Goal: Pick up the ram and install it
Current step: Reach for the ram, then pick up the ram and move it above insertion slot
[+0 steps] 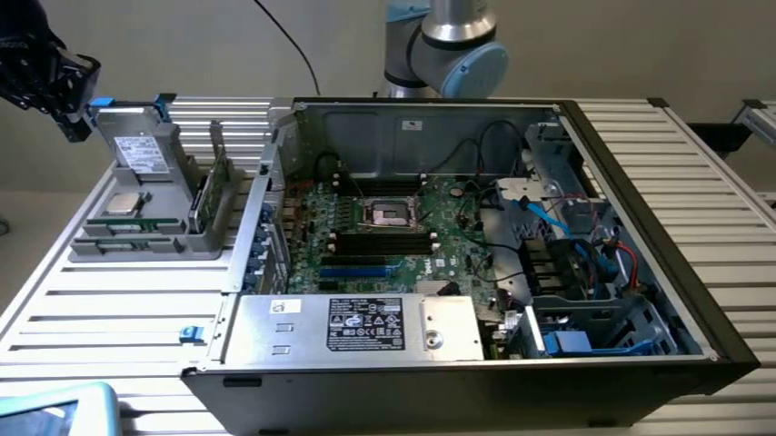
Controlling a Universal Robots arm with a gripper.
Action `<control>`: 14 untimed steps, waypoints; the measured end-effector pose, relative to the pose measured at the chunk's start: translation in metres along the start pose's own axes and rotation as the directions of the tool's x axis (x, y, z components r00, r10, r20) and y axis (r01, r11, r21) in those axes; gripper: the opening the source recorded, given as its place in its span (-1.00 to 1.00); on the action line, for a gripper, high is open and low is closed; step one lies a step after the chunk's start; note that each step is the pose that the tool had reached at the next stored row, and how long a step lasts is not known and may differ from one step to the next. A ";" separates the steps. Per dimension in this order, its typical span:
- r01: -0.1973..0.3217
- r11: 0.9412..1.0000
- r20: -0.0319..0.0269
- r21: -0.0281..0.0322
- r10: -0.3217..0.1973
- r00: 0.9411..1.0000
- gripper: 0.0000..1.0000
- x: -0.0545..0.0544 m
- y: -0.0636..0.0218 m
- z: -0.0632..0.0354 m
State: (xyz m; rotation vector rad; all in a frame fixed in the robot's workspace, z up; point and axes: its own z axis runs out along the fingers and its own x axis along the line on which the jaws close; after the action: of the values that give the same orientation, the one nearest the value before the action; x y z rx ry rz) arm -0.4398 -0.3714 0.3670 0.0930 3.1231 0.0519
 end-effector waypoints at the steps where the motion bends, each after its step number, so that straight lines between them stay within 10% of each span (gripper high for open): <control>1: 0.000 1.000 0.000 0.000 0.000 1.000 -0.78 0.000 0.0000 0.0000; 14: 0.000 1.000 0.000 0.000 0.000 1.000 -0.78 0.000 0.0001 -0.0001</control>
State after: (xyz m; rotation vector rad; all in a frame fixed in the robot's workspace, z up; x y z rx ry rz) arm -0.4398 -0.3713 0.3671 0.0931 3.1233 0.0519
